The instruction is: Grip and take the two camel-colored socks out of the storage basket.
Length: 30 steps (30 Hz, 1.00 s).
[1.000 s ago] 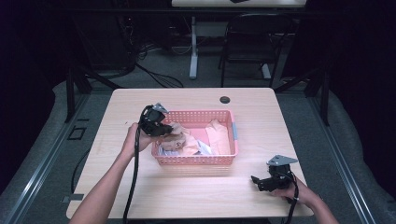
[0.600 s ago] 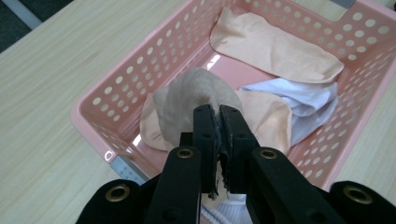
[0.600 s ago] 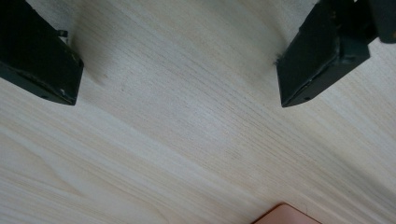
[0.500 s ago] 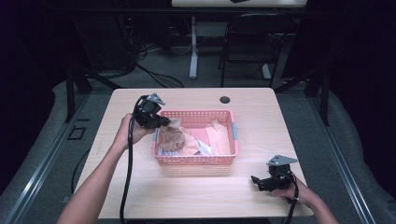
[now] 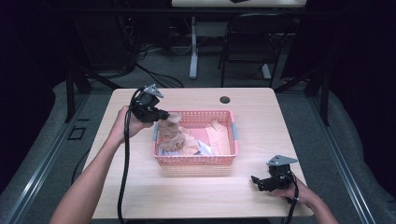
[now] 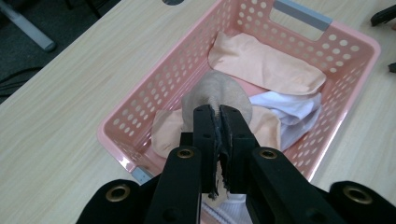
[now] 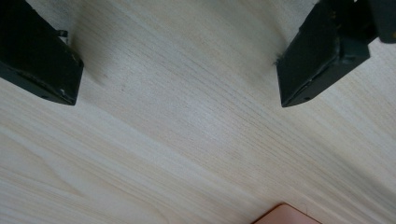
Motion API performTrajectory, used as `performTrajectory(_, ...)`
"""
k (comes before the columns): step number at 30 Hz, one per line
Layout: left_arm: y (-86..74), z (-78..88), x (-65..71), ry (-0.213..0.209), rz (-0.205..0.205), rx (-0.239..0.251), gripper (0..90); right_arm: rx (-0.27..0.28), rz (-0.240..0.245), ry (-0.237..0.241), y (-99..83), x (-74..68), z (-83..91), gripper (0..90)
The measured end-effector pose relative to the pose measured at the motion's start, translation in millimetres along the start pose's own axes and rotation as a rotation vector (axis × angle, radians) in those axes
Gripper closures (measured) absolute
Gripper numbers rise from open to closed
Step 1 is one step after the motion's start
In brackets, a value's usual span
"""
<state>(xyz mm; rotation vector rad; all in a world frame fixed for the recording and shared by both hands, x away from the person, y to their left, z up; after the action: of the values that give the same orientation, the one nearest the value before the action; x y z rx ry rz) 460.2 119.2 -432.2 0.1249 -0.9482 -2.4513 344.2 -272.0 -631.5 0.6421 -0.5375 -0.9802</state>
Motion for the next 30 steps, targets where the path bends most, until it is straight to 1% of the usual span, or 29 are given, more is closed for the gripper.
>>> performTrajectory(1, 2.9, 4.9, 0.1, -0.003, -0.011, -0.011, 85.7, 0.000, 0.000, 0.000, 0.0, 0.0, 0.0, 0.0)
performTrajectory(3, 4.4, 7.0, 0.4, -0.005, -0.011, -0.011, 85.7, 0.000, -0.001, -0.001, 0.0, -0.1, 0.0, 0.0)
performTrajectory(5, 7.8, 11.7, 1.2, -0.012, -0.013, -0.011, 85.7, -0.001, 0.000, 0.000, 0.0, 0.0, 0.0, 0.0)
performTrajectory(6, 11.3, 17.8, 1.4, -0.010, -0.025, -0.015, 85.7, 0.000, 0.000, 0.000, 0.0, 0.0, 0.0, 0.0)
performTrajectory(8, 13.0, 20.9, 1.7, -0.010, -0.026, -0.016, 85.7, 0.000, 0.000, 0.000, 0.0, 0.0, 0.0, 0.0)
performTrajectory(9, 15.9, 27.5, 1.3, -0.007, -0.028, -0.016, 85.7, 0.000, -0.001, 0.000, 0.0, 0.0, 0.0, 0.0)
performTrajectory(10, 15.9, 27.5, 1.3, -0.007, -0.028, -0.016, 85.6, 0.000, -0.001, 0.000, 0.0, 0.0, 0.0, 0.0)
performTrajectory(11, 17.6, 33.4, 0.8, -0.002, -0.032, -0.022, 85.6, 0.001, -0.001, 0.000, 0.1, -0.1, 0.0, 0.0)
performTrajectory(12, 17.6, 33.4, 0.8, -0.002, -0.032, -0.022, 85.6, 0.001, -0.001, 0.000, 0.1, -0.1, 0.0, 0.0)
performTrajectory(13, 19.1, 41.5, -0.2, 0.011, -0.038, -0.028, 85.6, 0.001, -0.001, 0.000, 0.1, -0.1, 0.0, 0.0)
performTrajectory(14, 19.1, 41.5, -0.2, 0.011, -0.038, -0.028, 85.6, 0.001, -0.001, 0.000, 0.1, -0.1, 0.0, 0.0)
performTrajectory(15, 19.9, 48.2, -1.0, 0.014, -0.039, -0.028, 85.6, -0.001, 0.000, -0.001, 0.0, 0.0, 0.1, 0.0)
performTrajectory(16, 19.9, 48.2, -1.0, 0.014, -0.039, -0.028, 85.6, 0.001, -0.002, 0.000, 0.1, -0.1, -0.1, 0.0)
performTrajectory(19, 20.7, 64.8, -3.4, 0.025, -0.039, -0.034, 85.6, -0.002, 0.002, -0.004, -0.1, 0.3, 0.0, 0.0)
performTrajectory(20, 20.7, 64.8, -3.4, 0.025, -0.039, -0.034, 85.6, -0.001, 0.002, -0.004, -0.1, 0.3, 0.0, 0.0)
performTrajectory(21, 21.0, 68.8, -3.8, 0.029, -0.036, -0.033, 85.6, -0.001, 0.002, -0.004, -0.1, 0.3, 0.0, 0.0)
performTrajectory(22, 21.1, 77.8, -4.9, 0.032, -0.036, -0.039, 85.6, -0.002, 0.002, -0.004, -0.1, 0.3, 0.0, 0.0)
performTrajectory(24, 21.1, 81.0, -5.0, 0.031, -0.034, -0.038, 85.6, -0.002, 0.002, -0.004, -0.1, 0.3, 0.0, 0.0)
performTrajectory(25, 20.5, 90.2, -6.9, 0.047, -0.031, -0.046, 85.6, -0.001, 0.002, -0.002, 0.0, 0.2, 0.0, 0.0)
performTrajectory(26, 20.5, 90.2, -6.9, 0.047, -0.031, -0.046, 85.6, -0.001, 0.002, -0.002, 0.0, 0.2, 0.0, 0.0)
performTrajectory(27, 19.9, 93.0, -7.3, 0.049, -0.031, -0.053, 85.6, -0.006, 0.001, 0.000, -0.2, 0.1, 0.3, 0.0)
performTrajectory(28, 19.1, 96.9, -8.1, 0.053, -0.031, -0.062, 85.6, 0.000, -0.007, -0.001, -0.1, -0.4, -0.2, 0.0)
performTrajectory(30, 17.1, 103.8, -9.5, 0.062, -0.024, -0.073, 85.6, 0.002, -0.006, -0.001, 0.0, -0.4, -0.4, 0.0)
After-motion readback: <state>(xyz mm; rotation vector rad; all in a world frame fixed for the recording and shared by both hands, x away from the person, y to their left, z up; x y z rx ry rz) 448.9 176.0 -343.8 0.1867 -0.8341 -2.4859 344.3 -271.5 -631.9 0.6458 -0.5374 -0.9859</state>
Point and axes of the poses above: each handheld gripper's, and its own axes: z roughly backward along the jaws, y roughly out of its top, x roughly to its right, the point moved 6 cm from there along -z, roughly forward along the jaws, and after that the axes turned 10 degrees about -y, right-handed, at the moved point
